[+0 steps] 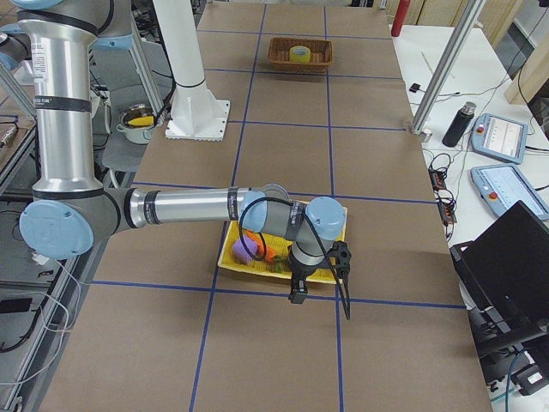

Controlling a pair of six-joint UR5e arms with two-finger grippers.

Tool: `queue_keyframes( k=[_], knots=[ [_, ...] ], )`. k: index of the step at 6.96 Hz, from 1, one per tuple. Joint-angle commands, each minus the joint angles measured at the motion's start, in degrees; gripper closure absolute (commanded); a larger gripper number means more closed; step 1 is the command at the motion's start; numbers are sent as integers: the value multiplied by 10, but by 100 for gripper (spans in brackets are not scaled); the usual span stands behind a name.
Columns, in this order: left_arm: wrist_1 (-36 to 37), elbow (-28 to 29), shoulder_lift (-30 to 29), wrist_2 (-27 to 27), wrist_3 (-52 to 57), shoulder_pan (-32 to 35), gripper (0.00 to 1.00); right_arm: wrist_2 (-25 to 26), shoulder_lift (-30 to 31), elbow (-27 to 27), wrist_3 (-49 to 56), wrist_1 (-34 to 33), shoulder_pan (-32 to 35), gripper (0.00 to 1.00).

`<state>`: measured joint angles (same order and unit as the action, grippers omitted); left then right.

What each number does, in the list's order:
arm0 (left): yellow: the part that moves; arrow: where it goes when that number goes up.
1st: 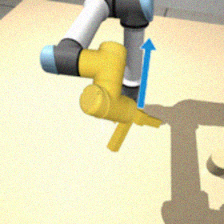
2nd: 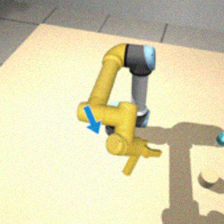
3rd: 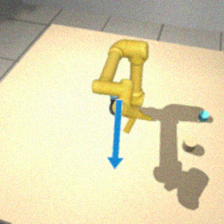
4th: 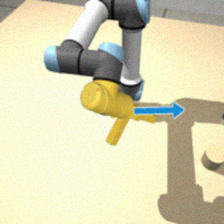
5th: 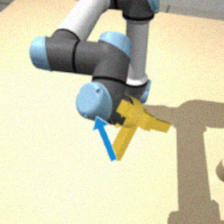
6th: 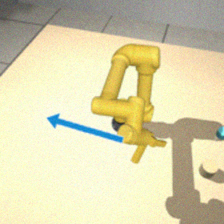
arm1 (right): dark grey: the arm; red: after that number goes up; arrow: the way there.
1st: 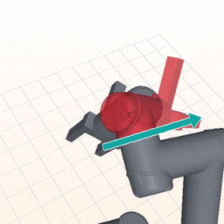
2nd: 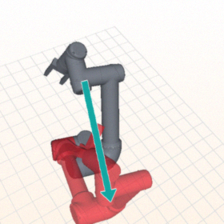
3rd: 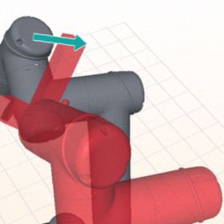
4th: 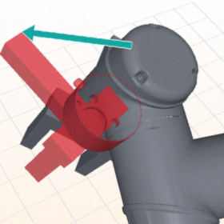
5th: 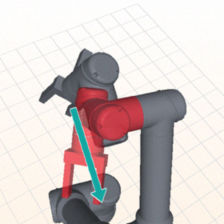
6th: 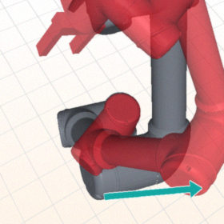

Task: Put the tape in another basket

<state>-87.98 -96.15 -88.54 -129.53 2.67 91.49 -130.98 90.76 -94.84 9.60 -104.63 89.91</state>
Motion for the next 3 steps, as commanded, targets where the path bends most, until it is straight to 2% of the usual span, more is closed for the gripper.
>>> queue_keyframes(
  k=[1,3],
  knots=[
    [1,0,0,1,1,0,1,-3,0,10,-1,22,0,0],
    [1,1,0,1,1,0,1,-4,-1,6,-2,22,0,0]
  ],
)
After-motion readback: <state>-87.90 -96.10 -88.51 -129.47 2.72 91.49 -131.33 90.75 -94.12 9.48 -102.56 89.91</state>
